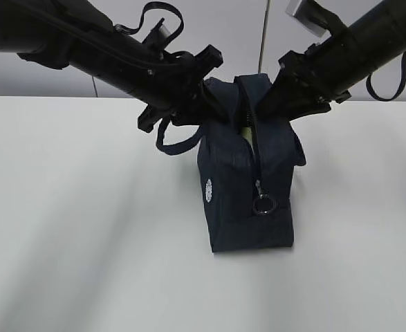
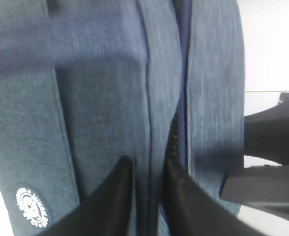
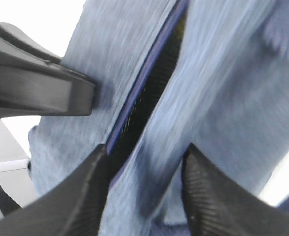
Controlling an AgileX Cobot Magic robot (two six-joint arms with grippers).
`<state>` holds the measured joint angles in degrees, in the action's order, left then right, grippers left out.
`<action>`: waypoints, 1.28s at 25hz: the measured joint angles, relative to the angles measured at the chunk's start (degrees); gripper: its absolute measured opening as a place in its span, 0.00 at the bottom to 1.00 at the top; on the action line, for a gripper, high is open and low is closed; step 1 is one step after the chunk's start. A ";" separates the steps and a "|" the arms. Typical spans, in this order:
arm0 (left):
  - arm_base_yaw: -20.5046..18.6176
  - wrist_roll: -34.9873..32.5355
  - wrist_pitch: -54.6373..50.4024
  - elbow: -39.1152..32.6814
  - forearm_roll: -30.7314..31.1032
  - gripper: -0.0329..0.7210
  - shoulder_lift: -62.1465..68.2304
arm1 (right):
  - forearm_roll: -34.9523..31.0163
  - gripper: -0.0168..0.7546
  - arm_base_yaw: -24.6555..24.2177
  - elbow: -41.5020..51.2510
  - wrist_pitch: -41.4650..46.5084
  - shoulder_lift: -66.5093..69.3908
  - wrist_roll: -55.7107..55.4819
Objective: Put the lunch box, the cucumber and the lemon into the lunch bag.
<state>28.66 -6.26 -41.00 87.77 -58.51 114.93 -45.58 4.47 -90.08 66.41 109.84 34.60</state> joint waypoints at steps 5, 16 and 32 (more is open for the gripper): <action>0.00 0.00 0.01 0.00 0.05 0.56 0.00 | -1.19 0.54 0.00 -0.12 0.13 0.00 0.00; -3.03 -0.10 -1.07 -0.03 18.67 0.73 -8.80 | -1.22 0.52 0.00 -1.13 -0.99 -8.41 0.90; -4.04 -0.10 1.50 -0.03 40.90 0.69 -24.08 | -1.07 0.52 0.00 16.23 -22.94 -48.20 9.42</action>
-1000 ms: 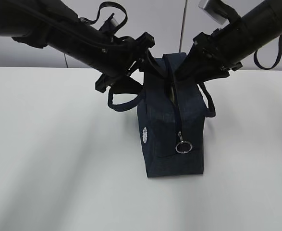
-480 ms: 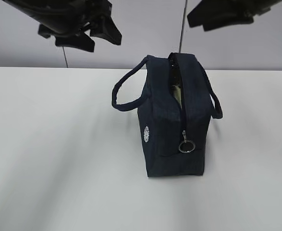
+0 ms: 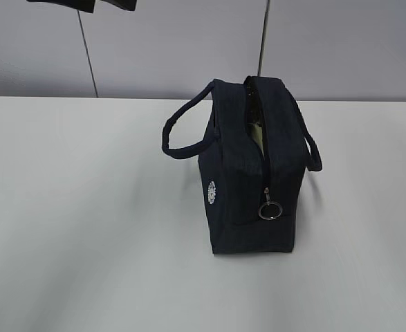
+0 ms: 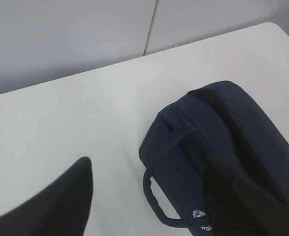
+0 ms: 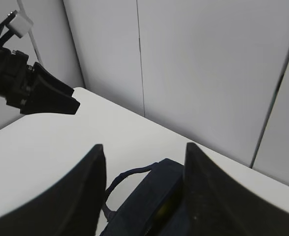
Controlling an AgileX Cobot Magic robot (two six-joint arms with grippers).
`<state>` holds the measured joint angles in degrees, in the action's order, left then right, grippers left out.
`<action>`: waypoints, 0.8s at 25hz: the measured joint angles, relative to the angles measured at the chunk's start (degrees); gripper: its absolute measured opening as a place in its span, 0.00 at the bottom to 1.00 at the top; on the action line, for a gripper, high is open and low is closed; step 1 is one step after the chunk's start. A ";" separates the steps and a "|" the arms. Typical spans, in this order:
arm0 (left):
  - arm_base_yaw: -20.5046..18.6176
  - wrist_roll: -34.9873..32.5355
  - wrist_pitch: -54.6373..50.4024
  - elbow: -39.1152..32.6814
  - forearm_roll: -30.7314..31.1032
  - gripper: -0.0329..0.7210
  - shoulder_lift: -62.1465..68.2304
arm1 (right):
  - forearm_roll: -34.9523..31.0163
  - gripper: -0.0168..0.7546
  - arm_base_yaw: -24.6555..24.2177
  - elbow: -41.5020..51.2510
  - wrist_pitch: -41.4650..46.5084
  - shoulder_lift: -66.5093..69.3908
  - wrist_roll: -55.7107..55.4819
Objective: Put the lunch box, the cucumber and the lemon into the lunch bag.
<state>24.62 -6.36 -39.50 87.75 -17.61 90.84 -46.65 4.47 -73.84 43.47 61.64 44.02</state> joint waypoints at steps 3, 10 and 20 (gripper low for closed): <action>0.00 0.00 0.00 0.00 1.37 0.69 -0.68 | -1.78 0.52 0.00 10.09 -3.35 -7.80 1.49; 2.10 -1.20 3.31 -5.49 4.91 0.69 -4.45 | -5.82 0.52 0.00 29.32 -6.78 -17.91 2.96; 6.09 -1.71 8.46 -15.74 9.35 0.69 -11.28 | -10.70 0.52 0.00 32.98 -6.47 -12.92 2.86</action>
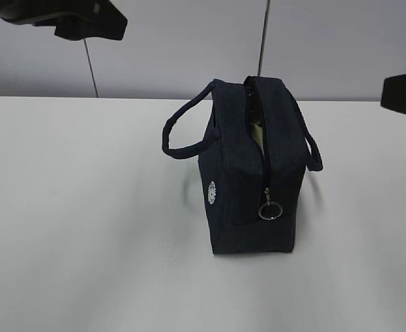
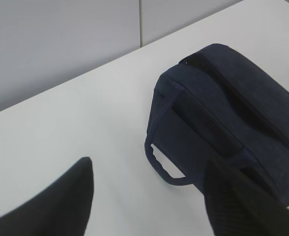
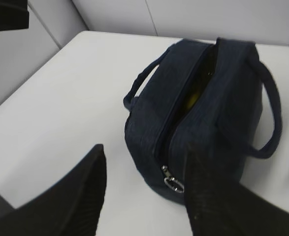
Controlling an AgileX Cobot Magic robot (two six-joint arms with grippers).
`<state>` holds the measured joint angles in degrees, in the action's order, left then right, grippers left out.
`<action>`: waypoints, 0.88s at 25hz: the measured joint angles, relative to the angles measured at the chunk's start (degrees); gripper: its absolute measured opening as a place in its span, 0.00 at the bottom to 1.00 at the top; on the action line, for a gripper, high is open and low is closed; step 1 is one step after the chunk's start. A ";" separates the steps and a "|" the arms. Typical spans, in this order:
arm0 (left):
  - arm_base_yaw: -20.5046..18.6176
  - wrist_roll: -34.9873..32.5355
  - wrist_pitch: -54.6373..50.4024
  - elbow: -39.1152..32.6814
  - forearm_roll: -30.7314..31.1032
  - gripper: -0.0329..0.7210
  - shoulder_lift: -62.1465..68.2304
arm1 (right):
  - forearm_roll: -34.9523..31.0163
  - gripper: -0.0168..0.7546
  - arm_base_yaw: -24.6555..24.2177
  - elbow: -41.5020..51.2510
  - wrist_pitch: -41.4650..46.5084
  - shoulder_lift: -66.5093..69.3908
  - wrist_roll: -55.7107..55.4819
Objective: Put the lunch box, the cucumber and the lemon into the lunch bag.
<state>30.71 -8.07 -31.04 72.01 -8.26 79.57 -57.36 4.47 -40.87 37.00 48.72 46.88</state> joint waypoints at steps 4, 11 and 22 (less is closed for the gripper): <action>0.00 0.00 -1.21 -0.23 0.12 0.68 0.00 | -2.34 0.52 0.00 0.00 5.01 8.01 2.98; 0.00 -0.10 -2.72 -0.23 0.81 0.67 -0.08 | -9.04 0.55 0.00 0.00 11.46 25.18 14.78; 0.00 -0.20 -5.67 -0.28 1.41 0.65 -0.08 | -10.44 0.64 0.00 -8.23 15.40 42.14 19.07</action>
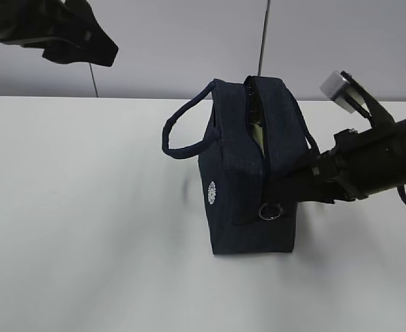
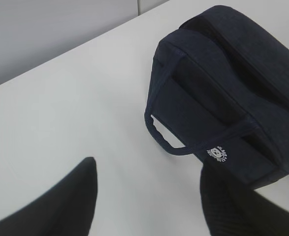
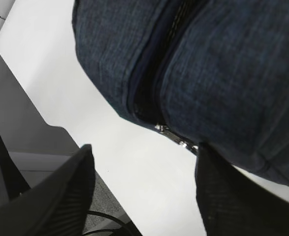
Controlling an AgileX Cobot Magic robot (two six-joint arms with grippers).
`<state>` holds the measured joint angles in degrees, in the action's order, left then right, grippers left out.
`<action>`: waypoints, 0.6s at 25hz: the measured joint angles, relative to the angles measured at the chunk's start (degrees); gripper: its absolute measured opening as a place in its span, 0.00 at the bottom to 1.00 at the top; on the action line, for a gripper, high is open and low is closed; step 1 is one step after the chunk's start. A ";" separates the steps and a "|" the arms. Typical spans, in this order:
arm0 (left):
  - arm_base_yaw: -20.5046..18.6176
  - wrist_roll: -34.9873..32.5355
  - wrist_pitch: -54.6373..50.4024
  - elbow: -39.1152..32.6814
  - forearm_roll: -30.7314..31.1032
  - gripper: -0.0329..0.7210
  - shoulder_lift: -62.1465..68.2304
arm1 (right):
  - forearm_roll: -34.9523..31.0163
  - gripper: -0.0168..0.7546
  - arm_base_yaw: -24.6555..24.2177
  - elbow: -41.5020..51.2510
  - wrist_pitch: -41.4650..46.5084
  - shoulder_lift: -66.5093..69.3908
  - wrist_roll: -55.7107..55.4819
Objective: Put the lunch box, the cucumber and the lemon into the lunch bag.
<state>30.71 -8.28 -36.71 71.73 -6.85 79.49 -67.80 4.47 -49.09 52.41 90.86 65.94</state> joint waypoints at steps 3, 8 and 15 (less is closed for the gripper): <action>0.00 0.00 0.00 -0.75 0.00 0.64 0.00 | 0.65 0.64 0.00 -1.23 0.00 1.49 0.16; 0.00 0.00 0.00 -2.09 0.00 0.64 0.00 | 2.94 0.64 0.00 -1.38 -0.25 2.83 0.55; 0.00 0.00 0.00 -2.51 -0.71 0.64 0.00 | 3.37 0.64 0.00 -1.47 -1.01 3.31 3.81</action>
<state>30.71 -8.28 -36.71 69.22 -7.57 79.49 -64.43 4.47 -50.56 51.39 94.17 69.75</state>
